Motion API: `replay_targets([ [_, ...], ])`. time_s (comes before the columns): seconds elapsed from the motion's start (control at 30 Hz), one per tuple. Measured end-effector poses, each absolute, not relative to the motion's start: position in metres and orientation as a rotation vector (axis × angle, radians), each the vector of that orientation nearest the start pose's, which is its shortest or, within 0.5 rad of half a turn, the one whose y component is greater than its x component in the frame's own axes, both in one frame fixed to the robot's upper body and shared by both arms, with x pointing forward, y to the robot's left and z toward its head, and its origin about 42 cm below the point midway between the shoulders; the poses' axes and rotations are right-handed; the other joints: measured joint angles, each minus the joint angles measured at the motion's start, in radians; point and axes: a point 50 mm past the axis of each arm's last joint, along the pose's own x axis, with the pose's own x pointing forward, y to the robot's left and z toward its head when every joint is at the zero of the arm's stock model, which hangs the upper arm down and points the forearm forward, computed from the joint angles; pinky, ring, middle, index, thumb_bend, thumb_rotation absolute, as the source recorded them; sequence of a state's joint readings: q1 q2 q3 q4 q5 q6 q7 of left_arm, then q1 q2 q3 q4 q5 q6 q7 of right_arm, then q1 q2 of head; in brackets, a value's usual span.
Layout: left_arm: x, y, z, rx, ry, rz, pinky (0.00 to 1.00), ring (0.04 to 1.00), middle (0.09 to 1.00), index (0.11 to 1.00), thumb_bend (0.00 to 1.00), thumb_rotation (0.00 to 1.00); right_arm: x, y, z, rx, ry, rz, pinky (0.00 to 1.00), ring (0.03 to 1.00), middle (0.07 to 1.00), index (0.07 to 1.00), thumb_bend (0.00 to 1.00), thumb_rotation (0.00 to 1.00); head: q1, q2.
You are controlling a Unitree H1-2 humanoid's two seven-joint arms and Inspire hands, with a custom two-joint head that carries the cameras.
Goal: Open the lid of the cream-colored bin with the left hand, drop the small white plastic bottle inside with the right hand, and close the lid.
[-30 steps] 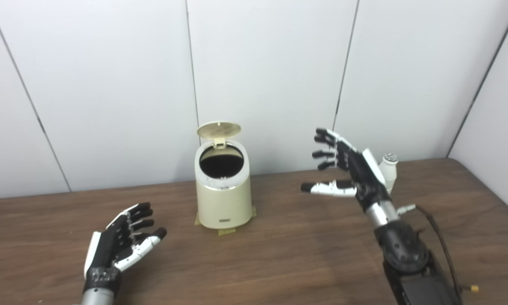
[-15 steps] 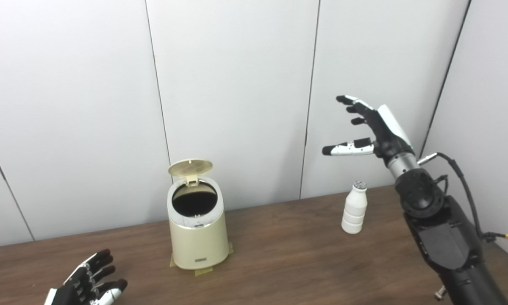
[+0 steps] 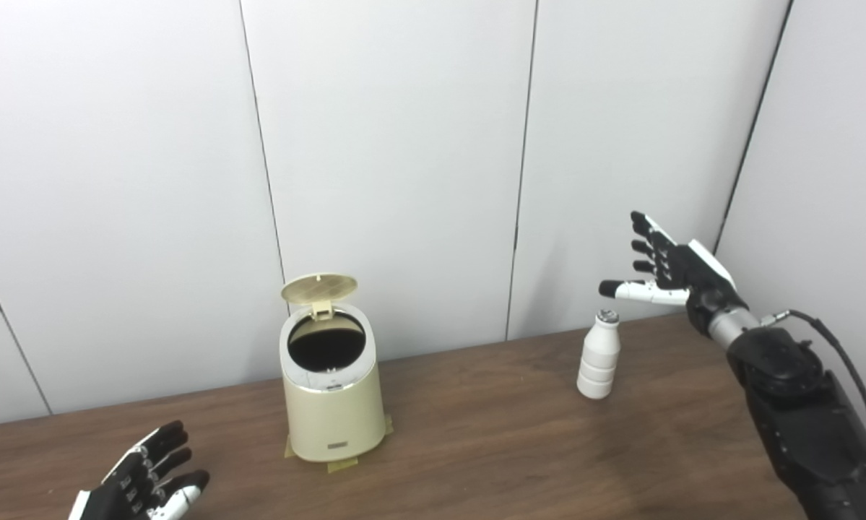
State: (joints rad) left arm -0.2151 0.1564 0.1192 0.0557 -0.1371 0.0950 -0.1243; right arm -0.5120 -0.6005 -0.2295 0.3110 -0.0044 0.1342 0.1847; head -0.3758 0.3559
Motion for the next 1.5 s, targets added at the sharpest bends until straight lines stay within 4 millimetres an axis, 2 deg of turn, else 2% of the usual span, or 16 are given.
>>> replay_targets([
  [0.13, 0.353, 0.272, 0.149, 0.015, -0.068, -0.069, 0.74, 0.849, 0.861, 0.859, 0.54, 0.00, 0.414, -0.451, 0.264, -0.384, -0.102, -0.173, 0.90, 0.948, 0.990, 0.999, 0.93, 0.27, 0.005, 0.012],
  [0.17, 0.352, 0.272, 0.150, 0.016, -0.067, -0.070, 0.74, 0.852, 0.864, 0.859, 0.54, 0.00, 0.412, -0.450, 0.259, -0.369, -0.101, -0.172, 0.89, 0.950, 0.992, 1.000, 0.87, 0.21, 0.003, 0.015],
  [0.27, 0.352, 0.273, 0.153, 0.018, -0.065, -0.073, 0.73, 0.854, 0.867, 0.859, 0.52, 0.00, 0.406, -0.445, 0.240, -0.321, -0.077, -0.162, 0.86, 0.943, 0.990, 1.000, 0.83, 0.16, 0.002, 0.021],
  [0.4, 0.352, 0.274, 0.155, 0.020, -0.058, -0.074, 0.74, 0.860, 0.876, 0.870, 0.52, 0.00, 0.400, -0.444, 0.215, -0.321, -0.015, -0.159, 0.90, 0.950, 1.000, 1.000, 0.76, 0.14, 0.002, 0.026],
  [0.5, 0.351, 0.275, 0.155, 0.023, -0.056, -0.073, 0.76, 0.866, 0.882, 0.874, 0.52, 0.00, 0.397, -0.444, 0.209, -0.342, 0.004, -0.171, 0.93, 0.964, 1.000, 1.000, 0.75, 0.15, 0.000, 0.029],
  [0.53, 0.351, 0.275, 0.155, 0.022, -0.056, -0.074, 0.75, 0.860, 0.879, 0.874, 0.51, 0.00, 0.396, -0.445, 0.209, -0.344, 0.004, -0.176, 0.94, 0.968, 1.000, 1.000, 0.73, 0.13, 0.000, 0.031],
  [0.6, 0.351, 0.274, 0.155, 0.024, -0.056, -0.077, 0.74, 0.854, 0.875, 0.873, 0.50, 0.00, 0.396, -0.446, 0.207, -0.343, 0.008, -0.181, 0.95, 0.971, 1.000, 1.000, 0.74, 0.13, -0.002, 0.032],
  [0.67, 0.351, 0.274, 0.155, 0.023, -0.053, -0.078, 0.75, 0.856, 0.880, 0.881, 0.50, 0.00, 0.396, -0.448, 0.201, -0.337, 0.029, -0.187, 0.95, 0.969, 0.997, 1.000, 0.80, 0.15, 0.000, 0.035],
  [0.77, 0.351, 0.274, 0.154, 0.021, -0.051, -0.076, 0.75, 0.859, 0.888, 0.887, 0.49, 0.00, 0.395, -0.451, 0.191, -0.333, 0.064, -0.196, 0.95, 0.962, 0.979, 0.990, 0.83, 0.16, 0.002, 0.034],
  [0.97, 0.351, 0.273, 0.154, 0.023, -0.050, -0.087, 0.71, 0.832, 0.866, 0.886, 0.50, 0.00, 0.398, -0.449, 0.184, -0.346, 0.057, -0.184, 0.88, 0.891, 0.923, 0.947, 0.83, 0.11, 0.006, 0.035],
  [1.13, 0.350, 0.273, 0.154, 0.017, -0.050, -0.103, 0.72, 0.844, 0.871, 0.884, 0.49, 0.00, 0.400, -0.443, 0.177, -0.331, 0.057, -0.176, 0.84, 0.867, 0.906, 0.915, 0.84, 0.12, 0.011, 0.038],
  [1.3, 0.350, 0.272, 0.154, 0.018, -0.050, -0.104, 0.71, 0.838, 0.866, 0.875, 0.49, 0.00, 0.405, -0.433, 0.173, -0.342, 0.065, -0.149, 0.86, 0.871, 0.907, 0.908, 0.87, 0.17, 0.014, 0.041],
  [1.5, 0.350, 0.272, 0.153, 0.019, -0.048, -0.102, 0.72, 0.841, 0.874, 0.884, 0.48, 0.00, 0.413, -0.426, 0.179, -0.348, 0.050, -0.135, 0.84, 0.860, 0.910, 0.909, 0.85, 0.13, 0.020, 0.046],
])
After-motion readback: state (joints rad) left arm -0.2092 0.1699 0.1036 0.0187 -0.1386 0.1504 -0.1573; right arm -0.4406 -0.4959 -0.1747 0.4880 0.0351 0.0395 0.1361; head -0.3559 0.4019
